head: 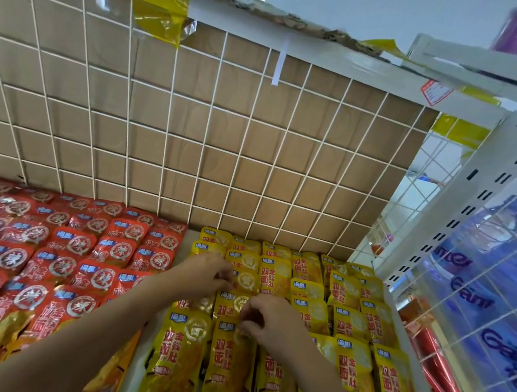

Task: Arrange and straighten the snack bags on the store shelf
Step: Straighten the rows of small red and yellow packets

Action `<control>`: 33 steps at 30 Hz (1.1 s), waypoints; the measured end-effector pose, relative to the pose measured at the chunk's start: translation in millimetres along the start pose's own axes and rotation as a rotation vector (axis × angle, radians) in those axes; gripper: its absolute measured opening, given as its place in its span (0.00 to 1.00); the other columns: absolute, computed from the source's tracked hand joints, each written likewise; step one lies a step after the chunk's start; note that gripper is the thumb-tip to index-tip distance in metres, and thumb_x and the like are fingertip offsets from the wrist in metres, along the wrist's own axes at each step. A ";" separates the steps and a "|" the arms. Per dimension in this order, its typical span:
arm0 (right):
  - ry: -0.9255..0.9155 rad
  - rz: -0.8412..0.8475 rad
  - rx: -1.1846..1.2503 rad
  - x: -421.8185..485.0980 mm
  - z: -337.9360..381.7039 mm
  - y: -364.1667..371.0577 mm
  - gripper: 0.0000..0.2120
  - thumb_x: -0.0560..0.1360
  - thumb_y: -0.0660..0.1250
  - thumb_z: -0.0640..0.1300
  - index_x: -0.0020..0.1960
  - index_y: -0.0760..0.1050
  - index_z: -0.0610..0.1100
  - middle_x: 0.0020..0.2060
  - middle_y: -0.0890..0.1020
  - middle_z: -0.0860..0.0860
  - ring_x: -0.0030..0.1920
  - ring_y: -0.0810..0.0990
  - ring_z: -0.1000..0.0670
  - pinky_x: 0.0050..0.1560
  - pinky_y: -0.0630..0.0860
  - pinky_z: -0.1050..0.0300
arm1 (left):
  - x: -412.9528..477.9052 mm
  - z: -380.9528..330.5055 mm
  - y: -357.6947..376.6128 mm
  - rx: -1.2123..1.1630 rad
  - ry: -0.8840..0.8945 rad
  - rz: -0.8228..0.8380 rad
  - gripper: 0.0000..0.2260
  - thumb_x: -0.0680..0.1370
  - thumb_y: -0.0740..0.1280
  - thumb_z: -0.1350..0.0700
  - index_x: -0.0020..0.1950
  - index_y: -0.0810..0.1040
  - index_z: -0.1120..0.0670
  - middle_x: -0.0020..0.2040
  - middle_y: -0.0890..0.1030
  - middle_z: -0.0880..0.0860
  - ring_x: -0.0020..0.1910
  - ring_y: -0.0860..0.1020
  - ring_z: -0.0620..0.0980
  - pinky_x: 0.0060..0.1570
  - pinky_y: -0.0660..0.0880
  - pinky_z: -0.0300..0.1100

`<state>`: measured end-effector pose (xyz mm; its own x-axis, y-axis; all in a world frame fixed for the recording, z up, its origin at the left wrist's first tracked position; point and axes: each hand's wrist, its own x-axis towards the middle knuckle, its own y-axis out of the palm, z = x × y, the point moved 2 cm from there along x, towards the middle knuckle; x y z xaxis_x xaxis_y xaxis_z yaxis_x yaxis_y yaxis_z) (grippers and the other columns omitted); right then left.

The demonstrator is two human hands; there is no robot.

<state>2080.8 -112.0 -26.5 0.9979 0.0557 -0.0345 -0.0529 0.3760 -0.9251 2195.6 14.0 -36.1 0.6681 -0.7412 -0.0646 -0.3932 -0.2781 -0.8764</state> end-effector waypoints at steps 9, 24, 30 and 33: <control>0.003 -0.020 -0.011 -0.9 5.0 1.6 0.07 0.75 0.64 0.47 0.51 0.76 0.48 0.53 0.78 0.53 0.55 0.74 0.53 0.54 0.69 0.59 | -2.1 2.2 -2.8 -0.085 0.039 0.014 0.07 0.76 0.66 0.58 0.52 0.82 0.53 0.45 0.78 0.46 0.38 0.71 0.35 0.35 0.64 0.22; 0.020 -0.094 -0.003 -2.1 8.4 8.7 0.06 0.75 0.63 0.45 0.51 0.75 0.46 0.45 0.71 0.56 0.52 0.73 0.53 0.48 0.66 0.63 | -18.8 7.3 -2.0 -0.147 0.064 -0.151 0.07 0.77 0.64 0.56 0.54 0.78 0.51 0.49 0.75 0.44 0.48 0.75 0.43 0.43 0.69 0.29; 0.032 -0.099 0.009 -1.1 7.9 10.3 0.06 0.75 0.63 0.44 0.51 0.75 0.46 0.44 0.69 0.56 0.52 0.73 0.54 0.49 0.67 0.64 | -62.0 0.4 10.0 -0.021 0.043 -0.162 0.21 0.78 0.60 0.46 0.70 0.65 0.47 0.70 0.64 0.44 0.70 0.61 0.43 0.69 0.57 0.42; 0.041 -0.111 0.035 -1.6 7.9 11.0 0.05 0.75 0.64 0.45 0.49 0.76 0.46 0.44 0.70 0.56 0.50 0.73 0.55 0.50 0.68 0.63 | -80.7 -13.0 20.9 0.112 0.037 -0.032 0.42 0.65 0.43 0.27 0.76 0.47 0.45 0.73 0.44 0.38 0.73 0.41 0.40 0.71 0.39 0.41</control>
<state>2078.3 -100.6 -33.6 0.9984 -0.0256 0.0509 0.0570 0.4095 -0.9106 2125.2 60.0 -43.0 0.6544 -0.7559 -0.0199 -0.2975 -0.2332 -0.9258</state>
